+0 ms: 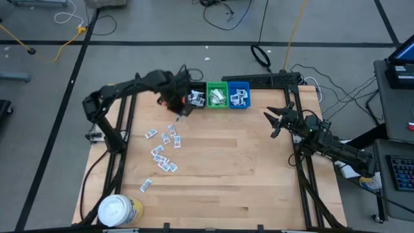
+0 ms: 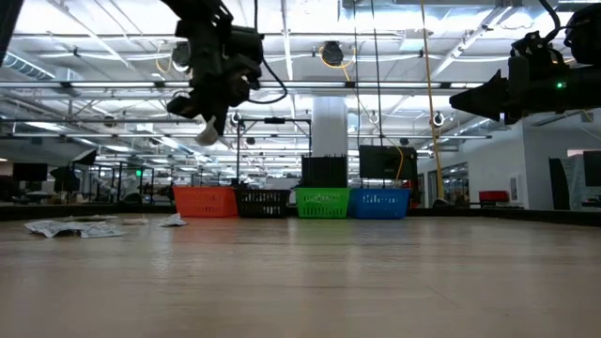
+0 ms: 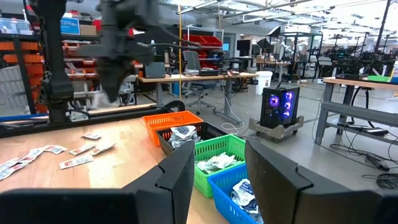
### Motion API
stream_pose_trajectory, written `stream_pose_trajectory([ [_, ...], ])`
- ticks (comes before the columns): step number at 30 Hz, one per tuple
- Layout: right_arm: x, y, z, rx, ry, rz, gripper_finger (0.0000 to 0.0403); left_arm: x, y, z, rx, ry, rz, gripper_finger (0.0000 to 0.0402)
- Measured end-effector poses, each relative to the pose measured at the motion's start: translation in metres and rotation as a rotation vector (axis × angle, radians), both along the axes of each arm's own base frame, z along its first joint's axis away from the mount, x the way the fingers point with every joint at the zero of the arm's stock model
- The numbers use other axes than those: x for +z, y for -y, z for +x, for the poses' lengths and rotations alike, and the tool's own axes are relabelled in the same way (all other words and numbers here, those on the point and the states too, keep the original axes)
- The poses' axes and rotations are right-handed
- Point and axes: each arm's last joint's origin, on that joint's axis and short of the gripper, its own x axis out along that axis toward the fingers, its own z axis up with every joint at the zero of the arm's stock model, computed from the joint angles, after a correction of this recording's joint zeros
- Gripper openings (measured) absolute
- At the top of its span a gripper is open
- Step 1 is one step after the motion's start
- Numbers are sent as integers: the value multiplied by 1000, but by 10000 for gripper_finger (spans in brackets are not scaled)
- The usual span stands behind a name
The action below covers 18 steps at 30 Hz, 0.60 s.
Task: Pick & Place First Aid Supplies
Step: Put the blue packet into the black bin
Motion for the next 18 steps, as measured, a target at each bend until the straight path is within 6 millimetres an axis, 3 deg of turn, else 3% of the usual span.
stream_pose_trajectory([
  [10, 0, 0, 0, 0, 0, 0, 139, 2, -82, 9, 44, -2, 32, 1],
  [18, 0, 0, 0, 0, 0, 0, 139, 2, -135, 26, 61, 42, 80, 1],
])
